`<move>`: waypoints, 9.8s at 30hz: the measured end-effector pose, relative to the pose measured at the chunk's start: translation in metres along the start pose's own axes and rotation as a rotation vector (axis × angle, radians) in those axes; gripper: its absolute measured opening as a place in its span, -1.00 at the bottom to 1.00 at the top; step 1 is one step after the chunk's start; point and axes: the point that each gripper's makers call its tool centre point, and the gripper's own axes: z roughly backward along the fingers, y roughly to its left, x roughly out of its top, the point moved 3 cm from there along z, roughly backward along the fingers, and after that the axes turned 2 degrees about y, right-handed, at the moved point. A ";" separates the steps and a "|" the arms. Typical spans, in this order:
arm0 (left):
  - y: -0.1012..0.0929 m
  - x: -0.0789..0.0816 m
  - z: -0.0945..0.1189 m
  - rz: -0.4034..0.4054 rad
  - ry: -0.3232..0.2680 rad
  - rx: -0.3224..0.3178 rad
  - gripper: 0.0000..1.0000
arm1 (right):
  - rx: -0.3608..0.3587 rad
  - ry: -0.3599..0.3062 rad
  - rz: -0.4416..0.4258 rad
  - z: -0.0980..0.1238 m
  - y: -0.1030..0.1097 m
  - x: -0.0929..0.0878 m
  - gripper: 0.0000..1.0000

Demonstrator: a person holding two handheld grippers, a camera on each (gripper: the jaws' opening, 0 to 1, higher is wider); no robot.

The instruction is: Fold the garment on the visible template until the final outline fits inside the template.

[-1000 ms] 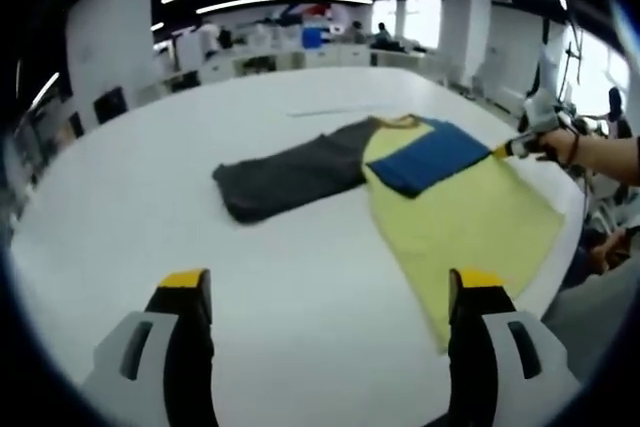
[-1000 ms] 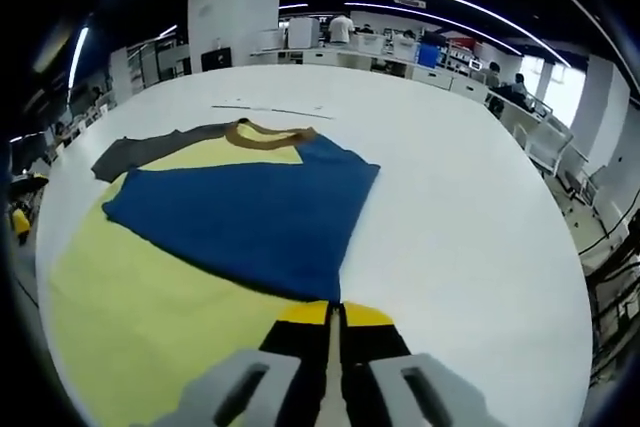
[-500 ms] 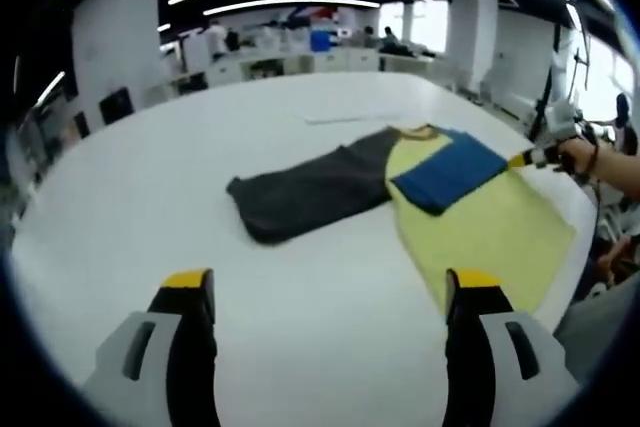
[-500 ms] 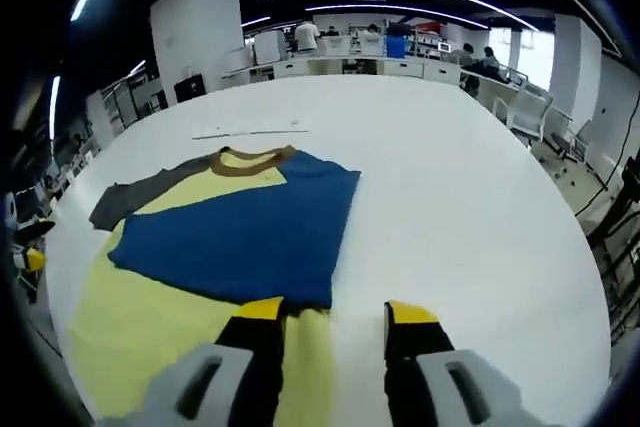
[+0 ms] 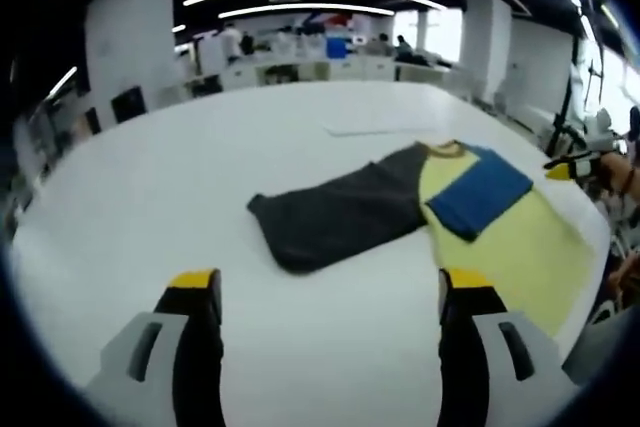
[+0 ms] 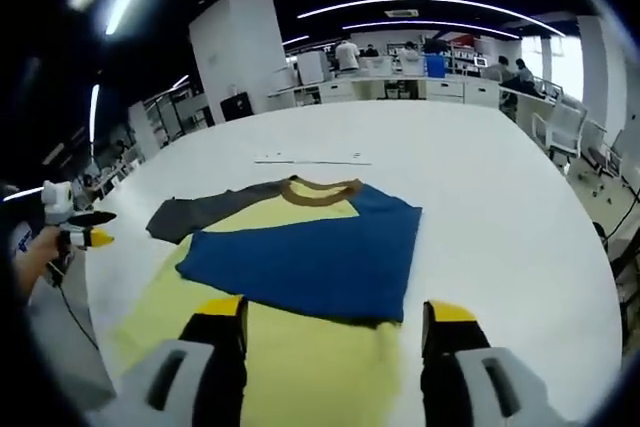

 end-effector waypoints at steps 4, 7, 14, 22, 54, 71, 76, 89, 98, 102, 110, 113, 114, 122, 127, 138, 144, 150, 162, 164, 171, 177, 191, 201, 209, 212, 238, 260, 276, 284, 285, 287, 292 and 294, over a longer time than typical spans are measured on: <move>0.004 -0.002 -0.006 0.006 0.001 0.021 0.53 | 0.025 0.000 0.000 0.009 0.008 -0.002 0.44; 0.011 -0.007 -0.012 -0.001 0.007 0.054 0.37 | 0.031 -0.006 -0.003 0.015 0.012 -0.003 0.43; 0.021 -0.013 -0.026 -0.045 0.009 0.101 0.09 | 0.022 -0.031 -0.002 0.027 0.015 0.000 0.42; 0.027 -0.025 -0.044 -0.070 0.011 0.128 -0.17 | 0.038 -0.039 0.011 0.039 0.021 0.000 0.43; 0.036 -0.017 -0.061 -0.011 -0.131 0.222 -0.91 | 0.027 -0.052 -0.020 0.051 0.032 -0.006 0.37; 0.037 -0.026 -0.073 -0.020 -0.097 0.211 -0.72 | 0.023 -0.043 -0.026 0.053 0.028 -0.009 0.32; 0.034 -0.025 -0.076 -0.083 -0.095 0.220 -0.64 | 0.019 -0.037 -0.031 0.053 0.027 -0.011 0.31; 0.043 -0.012 -0.072 -0.071 -0.145 0.261 -0.95 | 0.019 -0.042 -0.035 0.054 0.028 -0.010 0.30; 0.038 0.001 -0.066 -0.077 -0.173 0.257 -1.00 | 0.030 -0.050 -0.030 0.055 0.032 -0.009 0.30; 0.037 0.008 -0.064 -0.055 -0.186 0.254 -1.00 | 0.033 -0.053 -0.011 0.058 0.033 -0.007 0.32; 0.031 0.022 -0.063 -0.051 -0.204 0.251 -1.00 | 0.051 -0.051 0.022 0.063 0.038 -0.006 0.45; 0.028 0.027 -0.062 -0.043 -0.217 0.243 -1.00 | 0.059 -0.054 0.030 0.065 0.041 -0.006 0.50; 0.028 0.028 -0.062 -0.042 -0.218 0.242 -1.00 | 0.061 -0.053 0.031 0.065 0.041 -0.006 0.54; 0.022 0.041 -0.059 -0.013 -0.250 0.225 -1.00 | 0.084 -0.056 0.056 0.070 0.048 -0.006 0.82; 0.018 0.046 -0.058 0.004 -0.258 0.216 -1.00 | 0.088 -0.066 0.065 0.071 0.049 -0.006 0.99; 0.006 0.067 -0.057 -0.018 -0.286 0.200 -1.00 | 0.107 -0.057 0.070 0.076 0.050 -0.014 0.99; -0.005 0.076 -0.059 -0.020 -0.296 0.181 -1.00 | 0.105 -0.061 0.064 0.079 0.050 -0.016 0.99; -0.020 0.085 -0.064 -0.019 -0.306 0.143 -1.00 | 0.106 -0.059 0.055 0.081 0.049 -0.019 0.99; -0.053 0.105 -0.077 -0.066 -0.322 0.069 -1.00 | 0.103 -0.045 0.035 0.084 0.050 -0.028 0.99; -0.059 0.108 -0.079 -0.069 -0.325 0.056 -1.00 | 0.101 -0.045 0.033 0.084 0.050 -0.029 0.99; -0.085 0.116 -0.088 -0.103 -0.323 0.013 -1.00 | 0.097 -0.041 0.026 0.084 0.048 -0.031 0.99; -0.109 0.125 -0.094 -0.115 -0.352 -0.043 -1.00 | 0.085 -0.028 0.013 0.084 0.044 -0.035 0.99; -0.162 0.125 -0.120 -0.168 -0.323 -0.136 -1.00 | 0.065 -0.005 -0.016 0.086 0.036 -0.047 0.99; -0.197 0.120 -0.122 -0.196 -0.326 -0.209 -1.00 | 0.066 0.009 -0.021 0.084 0.035 -0.051 0.99; -0.218 0.109 -0.122 -0.253 -0.308 -0.254 -1.00 | 0.069 0.019 -0.025 0.083 0.035 -0.054 0.99; -0.225 0.102 -0.123 -0.271 -0.298 -0.273 -1.00 | 0.071 0.020 -0.030 0.083 0.035 -0.054 0.99; -0.272 0.033 -0.129 -0.524 -0.130 -0.413 -1.00 | 0.073 0.058 -0.053 0.084 0.036 -0.063 0.99; -0.235 0.052 -0.122 -0.433 -0.142 -0.348 -0.30 | 0.102 -0.004 -0.017 0.085 0.042 -0.049 0.99; -0.206 0.046 -0.153 -0.196 -0.062 -0.262 -0.55 | 0.102 -0.004 -0.010 0.087 0.042 -0.050 0.99; -0.204 0.032 -0.159 -0.131 0.008 -0.240 -0.59 | 0.091 -0.011 -0.026 0.089 0.039 -0.051 0.99; -0.204 0.027 -0.158 -0.114 0.040 -0.232 -0.60 | 0.092 -0.012 -0.029 0.089 0.040 -0.051 0.99; -0.204 0.028 -0.156 -0.097 0.043 -0.217 -0.61 | 0.095 -0.014 -0.031 0.088 0.041 -0.052 0.99; -0.203 0.030 -0.158 -0.071 0.056 -0.198 -0.63 | 0.100 -0.014 -0.033 0.087 0.043 -0.053 0.99; -0.201 0.031 -0.159 -0.066 0.059 -0.193 -0.72 | 0.101 -0.015 -0.034 0.087 0.043 -0.053 0.99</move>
